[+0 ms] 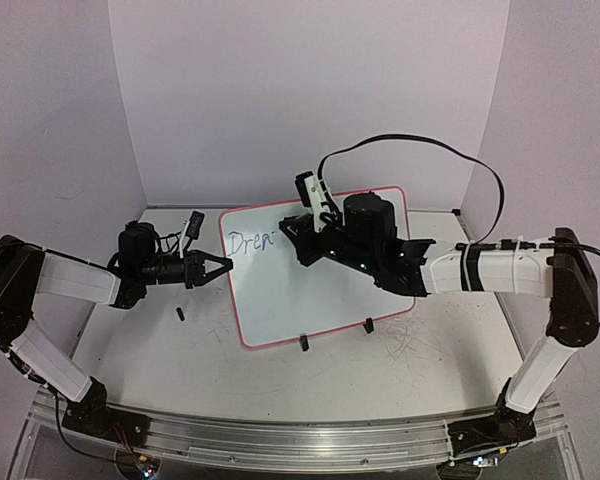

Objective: Write a sentence on the whiteboard

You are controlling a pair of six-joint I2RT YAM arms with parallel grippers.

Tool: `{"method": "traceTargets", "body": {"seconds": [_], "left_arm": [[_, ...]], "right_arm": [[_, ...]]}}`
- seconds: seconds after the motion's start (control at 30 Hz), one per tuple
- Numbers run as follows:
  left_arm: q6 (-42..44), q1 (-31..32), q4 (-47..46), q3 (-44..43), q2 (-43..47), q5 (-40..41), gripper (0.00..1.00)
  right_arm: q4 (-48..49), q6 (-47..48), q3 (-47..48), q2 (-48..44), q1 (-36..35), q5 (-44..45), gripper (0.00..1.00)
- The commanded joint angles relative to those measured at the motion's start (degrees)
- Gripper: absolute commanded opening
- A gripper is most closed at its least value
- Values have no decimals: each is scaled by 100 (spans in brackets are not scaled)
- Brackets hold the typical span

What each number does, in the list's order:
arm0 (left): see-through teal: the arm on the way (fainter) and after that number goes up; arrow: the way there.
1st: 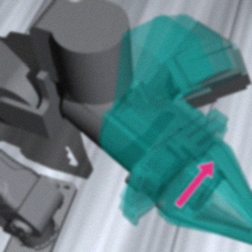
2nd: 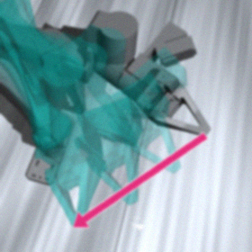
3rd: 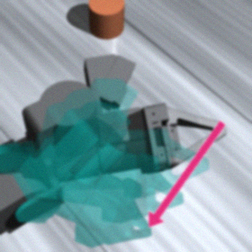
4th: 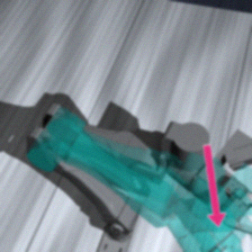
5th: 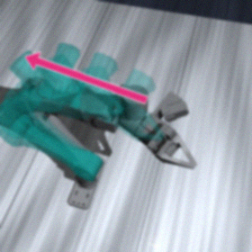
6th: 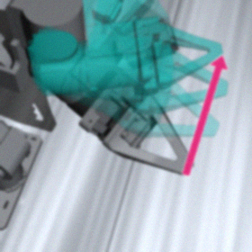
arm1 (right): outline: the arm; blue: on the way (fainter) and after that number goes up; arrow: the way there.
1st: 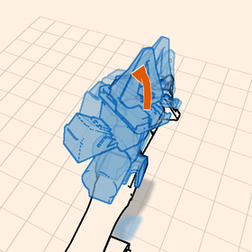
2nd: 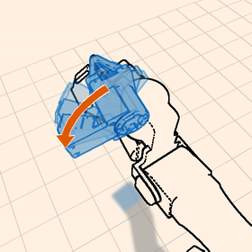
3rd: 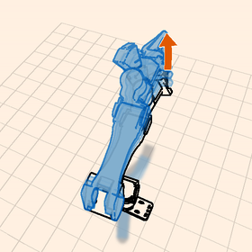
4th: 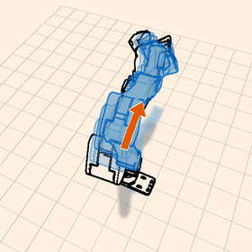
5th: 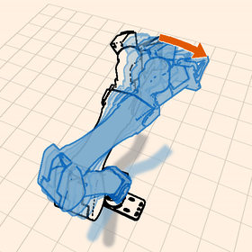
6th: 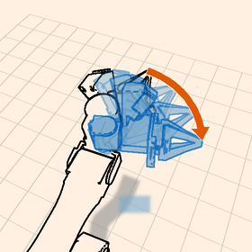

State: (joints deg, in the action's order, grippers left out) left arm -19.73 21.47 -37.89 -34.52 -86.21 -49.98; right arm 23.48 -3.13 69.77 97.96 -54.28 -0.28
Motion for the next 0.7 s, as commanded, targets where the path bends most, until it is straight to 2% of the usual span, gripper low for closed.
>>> {"method": "traceTargets", "body": {"seconds": [0.0, 0.3, 0.67], "left_arm": [[340, 41, 0, -210, 108, 79, 0], [362, 39, 9, -222, 78, 67, 0], [373, 42, 10, -212, 122, 81, 0]], "right_arm": [[139, 156, 391, 241, 6, 28, 0], [129, 179, 517, 406, 9, 513, 0], [43, 171, 534, 530, 11, 537, 0]]}}
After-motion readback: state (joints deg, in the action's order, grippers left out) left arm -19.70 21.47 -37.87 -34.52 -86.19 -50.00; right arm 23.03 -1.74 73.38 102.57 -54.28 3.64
